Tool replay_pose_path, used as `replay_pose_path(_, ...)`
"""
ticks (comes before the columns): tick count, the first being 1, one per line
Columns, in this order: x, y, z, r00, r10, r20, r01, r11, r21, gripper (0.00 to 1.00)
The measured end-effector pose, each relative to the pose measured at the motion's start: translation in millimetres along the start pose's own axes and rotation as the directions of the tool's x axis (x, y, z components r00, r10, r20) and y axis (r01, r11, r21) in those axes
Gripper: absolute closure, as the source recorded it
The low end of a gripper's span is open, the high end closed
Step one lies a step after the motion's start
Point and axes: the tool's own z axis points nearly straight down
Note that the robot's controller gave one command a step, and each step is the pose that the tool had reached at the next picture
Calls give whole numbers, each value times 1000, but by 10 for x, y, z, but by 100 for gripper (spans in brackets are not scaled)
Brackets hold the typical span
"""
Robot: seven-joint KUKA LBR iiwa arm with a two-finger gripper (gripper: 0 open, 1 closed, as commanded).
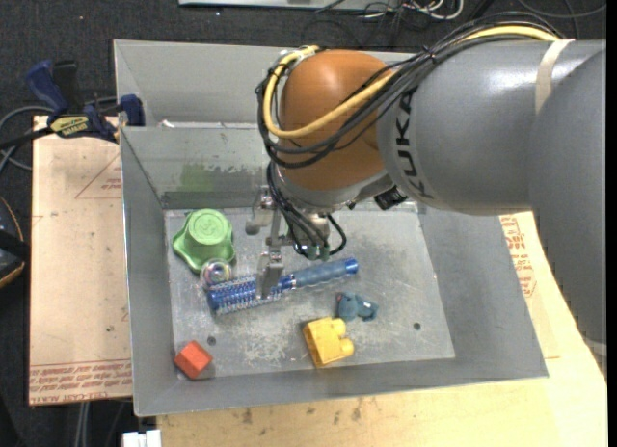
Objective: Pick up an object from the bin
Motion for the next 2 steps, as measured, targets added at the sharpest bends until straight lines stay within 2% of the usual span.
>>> replay_pose_path(1,85,-75,1210,996,87,16,-87,996,-7,0)
replay_pose_path(2,56,-68,1161,996,89,25,-89,996,-10,100)
